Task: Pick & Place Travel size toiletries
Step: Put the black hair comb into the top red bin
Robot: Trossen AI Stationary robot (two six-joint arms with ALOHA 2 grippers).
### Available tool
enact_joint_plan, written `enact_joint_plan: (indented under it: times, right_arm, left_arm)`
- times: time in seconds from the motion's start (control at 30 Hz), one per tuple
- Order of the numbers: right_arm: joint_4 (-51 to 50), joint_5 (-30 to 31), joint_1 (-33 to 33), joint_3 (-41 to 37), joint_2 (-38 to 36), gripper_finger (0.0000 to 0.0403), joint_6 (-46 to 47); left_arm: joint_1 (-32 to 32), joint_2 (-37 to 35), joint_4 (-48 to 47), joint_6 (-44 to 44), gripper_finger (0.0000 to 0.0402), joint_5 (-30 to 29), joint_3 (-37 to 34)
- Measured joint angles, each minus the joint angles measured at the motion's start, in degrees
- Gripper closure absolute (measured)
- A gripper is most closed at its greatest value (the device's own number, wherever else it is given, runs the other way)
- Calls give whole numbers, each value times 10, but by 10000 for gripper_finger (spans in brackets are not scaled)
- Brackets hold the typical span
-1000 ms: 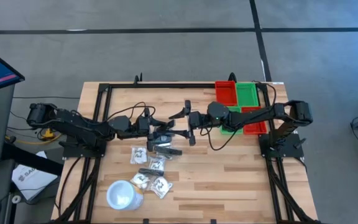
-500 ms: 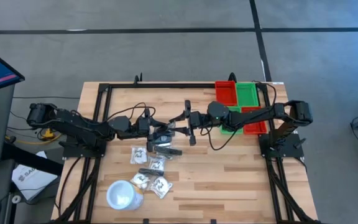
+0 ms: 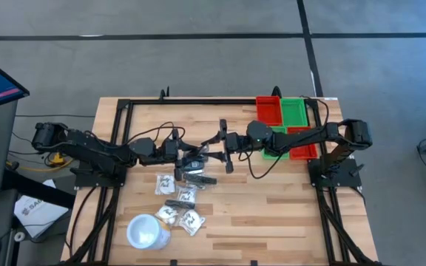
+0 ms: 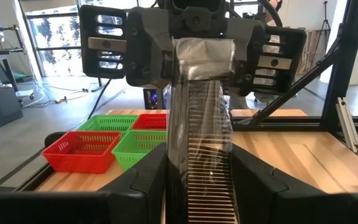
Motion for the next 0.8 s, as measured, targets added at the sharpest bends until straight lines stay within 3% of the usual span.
enact_joint_plan:
  times: [0.07, 0.27, 0.43, 0.6, 0.8]
  right_arm:
    - [0, 0, 0, 0, 0, 286, 0]
    - [0, -11, -1, 0, 0, 285, 0]
    - [-3, -14, -3, 0, 0, 254, 0]
    - [-3, -14, -5, 0, 0, 287, 0]
    - [-14, -32, -19, 0, 0, 287, 0]
  left_arm:
    - [0, 0, 0, 0, 266, 0, 0]
    - [0, 0, 0, 0, 266, 1, 0]
    - [0, 0, 0, 10, 266, -3, 0]
    - [0, 0, 0, 10, 266, -13, 0]
    - [6, -1, -8, 10, 266, -17, 0]
